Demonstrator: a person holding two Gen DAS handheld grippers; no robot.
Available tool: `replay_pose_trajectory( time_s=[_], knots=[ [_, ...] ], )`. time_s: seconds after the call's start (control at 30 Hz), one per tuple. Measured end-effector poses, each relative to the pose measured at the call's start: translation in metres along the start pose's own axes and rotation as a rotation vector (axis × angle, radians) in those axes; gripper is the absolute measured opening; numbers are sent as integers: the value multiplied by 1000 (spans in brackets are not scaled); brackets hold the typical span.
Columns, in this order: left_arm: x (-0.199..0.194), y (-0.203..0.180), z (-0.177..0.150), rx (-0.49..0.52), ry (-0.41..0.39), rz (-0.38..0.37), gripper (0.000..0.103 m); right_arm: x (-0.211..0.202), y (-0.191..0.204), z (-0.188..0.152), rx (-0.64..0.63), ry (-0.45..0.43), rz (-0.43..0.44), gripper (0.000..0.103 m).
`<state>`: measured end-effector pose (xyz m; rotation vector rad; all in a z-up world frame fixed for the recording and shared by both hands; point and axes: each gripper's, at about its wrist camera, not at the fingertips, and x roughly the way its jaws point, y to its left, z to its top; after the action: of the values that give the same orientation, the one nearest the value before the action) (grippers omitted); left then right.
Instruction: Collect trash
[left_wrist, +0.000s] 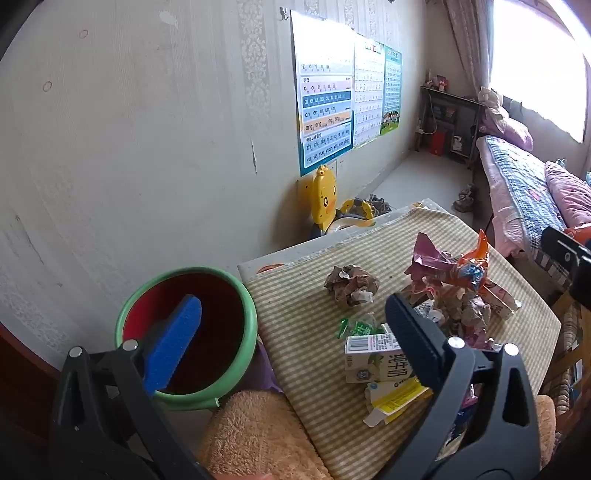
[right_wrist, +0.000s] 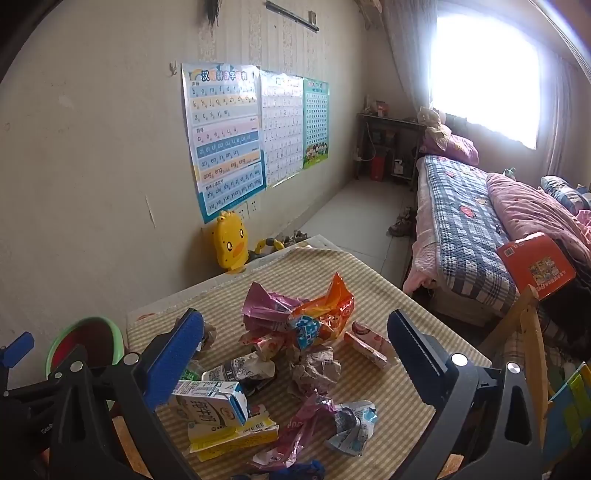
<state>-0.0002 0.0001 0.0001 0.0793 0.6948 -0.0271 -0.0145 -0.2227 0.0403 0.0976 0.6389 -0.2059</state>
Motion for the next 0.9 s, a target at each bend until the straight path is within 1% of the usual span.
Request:
replay_pose_trajectory(
  time_s=[0.1, 0.2, 0.33, 0.9],
  knots=[
    [-1, 1, -1, -2, -4, 1, 98, -2, 4, 4, 4, -5, 4, 96],
    [-2, 2, -2, -1, -8, 4, 98, -1, 0, 3, 4, -9, 9, 96],
    [1, 1, -2, -3, -2, 16, 98, -2, 3, -2, 0, -22, 9, 96],
    [-6, 7, 5, -14, -15, 25, 98, -1, 6, -3, 3, -17, 12, 96]
  ],
)
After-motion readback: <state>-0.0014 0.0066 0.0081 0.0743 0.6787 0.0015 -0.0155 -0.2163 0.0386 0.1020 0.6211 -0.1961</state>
